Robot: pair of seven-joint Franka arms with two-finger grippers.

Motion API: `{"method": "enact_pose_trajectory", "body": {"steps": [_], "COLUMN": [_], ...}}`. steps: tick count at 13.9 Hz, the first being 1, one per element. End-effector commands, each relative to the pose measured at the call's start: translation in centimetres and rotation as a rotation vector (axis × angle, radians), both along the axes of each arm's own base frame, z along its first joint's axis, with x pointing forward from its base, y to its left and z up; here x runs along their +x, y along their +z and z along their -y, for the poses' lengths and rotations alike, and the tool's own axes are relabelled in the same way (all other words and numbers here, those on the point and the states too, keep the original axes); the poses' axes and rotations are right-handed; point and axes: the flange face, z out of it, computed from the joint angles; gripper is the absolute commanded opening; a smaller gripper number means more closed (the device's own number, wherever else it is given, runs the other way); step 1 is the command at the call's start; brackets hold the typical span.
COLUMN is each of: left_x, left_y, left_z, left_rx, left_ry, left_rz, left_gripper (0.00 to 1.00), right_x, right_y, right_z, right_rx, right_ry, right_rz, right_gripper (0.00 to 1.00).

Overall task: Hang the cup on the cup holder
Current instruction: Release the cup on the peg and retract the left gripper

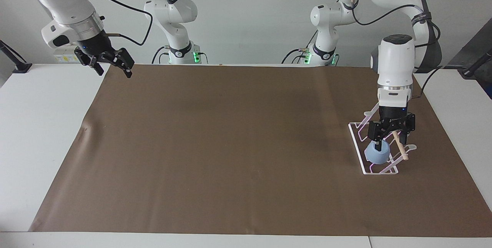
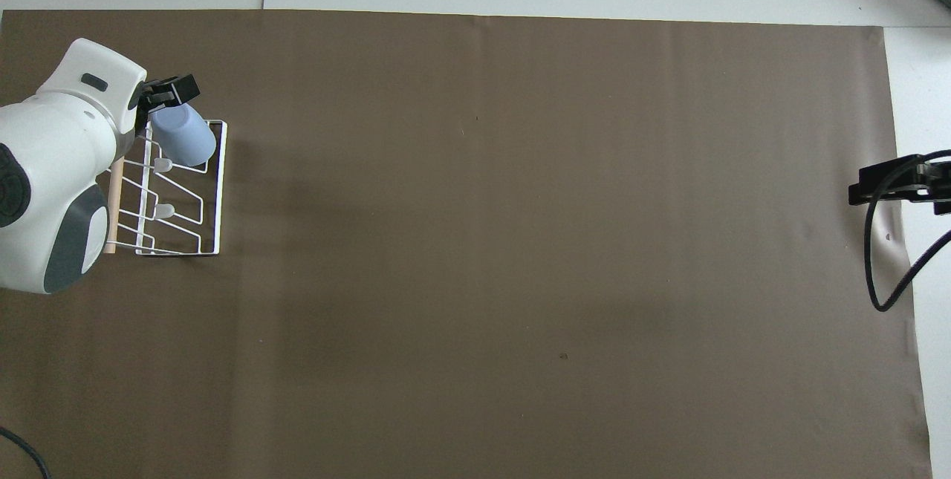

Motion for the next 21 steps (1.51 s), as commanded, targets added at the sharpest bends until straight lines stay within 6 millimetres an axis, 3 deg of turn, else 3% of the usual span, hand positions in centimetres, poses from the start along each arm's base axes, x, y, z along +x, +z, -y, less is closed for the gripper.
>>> {"method": "enact_pose_trajectory", "body": {"steps": [1, 5, 8, 9, 10, 11, 14, 21], "left_x": [-0.6, -2.5, -3.5, -3.6, -3.6, -3.7, -4.2, -5.0], "left_y": [0.9, 3.6, 4.7, 5.5, 6.6, 8.2, 12.9, 17.6], "left_z": [-0.1, 0.4, 2.9, 3.6, 3.8, 3.5, 2.2, 1.1], "left_rx": [0.034, 0.112, 0.131, 0.114, 0.087, 0.066, -0.022, -0.04], "left_ry": [-0.019, -0.029, -0.043, -0.065, -0.087, -0.129, -0.294, -0.363], "left_rz": [0.005, -0.074, -0.142, -0.167, -0.205, -0.259, -0.4, -0.547], "left_gripper": [1.0, 1.0, 1.0, 1.0, 1.0, 1.0, 1.0, 1.0], "right_x": [-1.3, -1.1, -1.2, -1.1, -0.9, -0.7, -0.7, -0.8], "right_y": [0.0, 0.0, 0.1, 0.1, 0.1, 0.3, 0.3, 0.0], "right_z": [-0.1, -0.5, -0.5, -0.7, -2.2, -3.3, -3.5, -2.9], "right_rx": [0.005, -0.001, -0.004, -0.005, -0.005, -0.008, -0.008, -0.014], "right_ry": [0.026, 0.022, 0.023, 0.026, 0.052, 0.074, 0.06, 0.054], "right_rz": [-0.012, -0.004, -0.002, 0.002, 0.005, 0.022, 0.023, 0.017], "right_gripper": [1.0, 1.0, 1.0, 1.0, 1.0, 1.0, 1.0, 1.0]}}
